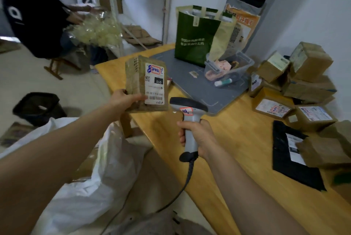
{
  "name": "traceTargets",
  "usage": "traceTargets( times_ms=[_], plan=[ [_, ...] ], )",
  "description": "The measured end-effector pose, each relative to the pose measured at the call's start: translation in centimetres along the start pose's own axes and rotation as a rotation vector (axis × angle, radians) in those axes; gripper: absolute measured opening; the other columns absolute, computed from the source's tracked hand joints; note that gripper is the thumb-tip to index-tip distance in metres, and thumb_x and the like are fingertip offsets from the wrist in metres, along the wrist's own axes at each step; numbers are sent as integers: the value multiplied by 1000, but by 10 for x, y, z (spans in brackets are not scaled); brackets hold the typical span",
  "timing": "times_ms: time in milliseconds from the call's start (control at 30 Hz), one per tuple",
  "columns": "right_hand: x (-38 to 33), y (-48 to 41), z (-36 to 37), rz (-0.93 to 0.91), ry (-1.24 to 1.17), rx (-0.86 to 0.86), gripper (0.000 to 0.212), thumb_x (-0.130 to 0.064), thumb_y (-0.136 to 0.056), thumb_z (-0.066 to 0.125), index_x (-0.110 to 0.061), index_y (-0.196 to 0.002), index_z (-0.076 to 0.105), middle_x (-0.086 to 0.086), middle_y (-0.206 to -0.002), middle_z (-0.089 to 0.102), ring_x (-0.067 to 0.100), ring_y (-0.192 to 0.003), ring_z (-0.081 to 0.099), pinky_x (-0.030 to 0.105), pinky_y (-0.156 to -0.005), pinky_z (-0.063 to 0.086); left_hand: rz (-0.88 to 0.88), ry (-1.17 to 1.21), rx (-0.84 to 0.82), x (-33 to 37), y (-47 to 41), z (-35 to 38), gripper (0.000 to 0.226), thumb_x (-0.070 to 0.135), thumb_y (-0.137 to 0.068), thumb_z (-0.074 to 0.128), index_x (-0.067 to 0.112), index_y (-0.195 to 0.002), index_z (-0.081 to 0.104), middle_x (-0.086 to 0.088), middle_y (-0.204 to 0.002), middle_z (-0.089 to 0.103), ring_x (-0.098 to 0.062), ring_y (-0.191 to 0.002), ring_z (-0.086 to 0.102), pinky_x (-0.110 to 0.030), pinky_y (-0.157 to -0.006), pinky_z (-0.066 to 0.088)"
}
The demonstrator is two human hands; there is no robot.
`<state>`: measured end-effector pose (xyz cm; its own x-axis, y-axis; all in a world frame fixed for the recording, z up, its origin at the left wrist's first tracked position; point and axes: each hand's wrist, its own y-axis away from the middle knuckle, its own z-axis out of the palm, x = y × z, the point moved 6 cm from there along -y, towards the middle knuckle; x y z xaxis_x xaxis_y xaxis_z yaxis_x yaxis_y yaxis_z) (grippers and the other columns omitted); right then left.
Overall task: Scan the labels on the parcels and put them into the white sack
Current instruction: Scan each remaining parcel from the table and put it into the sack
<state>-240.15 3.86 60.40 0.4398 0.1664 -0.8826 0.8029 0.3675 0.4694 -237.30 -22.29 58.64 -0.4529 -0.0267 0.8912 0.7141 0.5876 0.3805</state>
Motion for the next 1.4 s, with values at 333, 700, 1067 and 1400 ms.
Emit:
traceTargets(
  times_ms=[333, 700, 1067, 1400],
  plan=[
    [25, -21, 141, 86, 139, -271, 7, 0, -80, 69, 2, -81, 63, 8, -50, 58, 18, -40, 52, 25, -43, 46, -313, 192, 561, -121, 70, -215, 44, 35, -80, 73, 15, -113, 54, -9, -99, 65, -21, -75, 63, -30, -58, 51],
    [56, -36, 195, 193, 267, -313, 10, -5, -79, 72, -2, -79, 62, 8, -50, 61, 17, -39, 56, 23, -42, 47, -698, 334, 435, -211, 81, -229, 46, 49, -79, 67, 14, -107, 58, -17, -93, 70, -37, -78, 71, -56, -71, 56],
    [64, -61, 178, 253, 280, -166, 9, -8, -81, 71, -5, -78, 62, 5, -51, 62, 15, -42, 57, 24, -44, 49, -709, 296, 127, -214, 1, -187, 49, 45, -87, 66, 14, -121, 49, -17, -101, 58, -44, -97, 58, -54, -65, 50],
    [68, -72, 169, 281, 245, -101, 13, -8, -82, 70, -6, -74, 60, 4, -51, 61, 15, -41, 56, 24, -45, 48, -358, -449, -26, -218, -52, -135, 43, 21, -93, 60, 3, -131, 53, -20, -130, 56, -35, -119, 53, -37, -95, 44]
  ],
)
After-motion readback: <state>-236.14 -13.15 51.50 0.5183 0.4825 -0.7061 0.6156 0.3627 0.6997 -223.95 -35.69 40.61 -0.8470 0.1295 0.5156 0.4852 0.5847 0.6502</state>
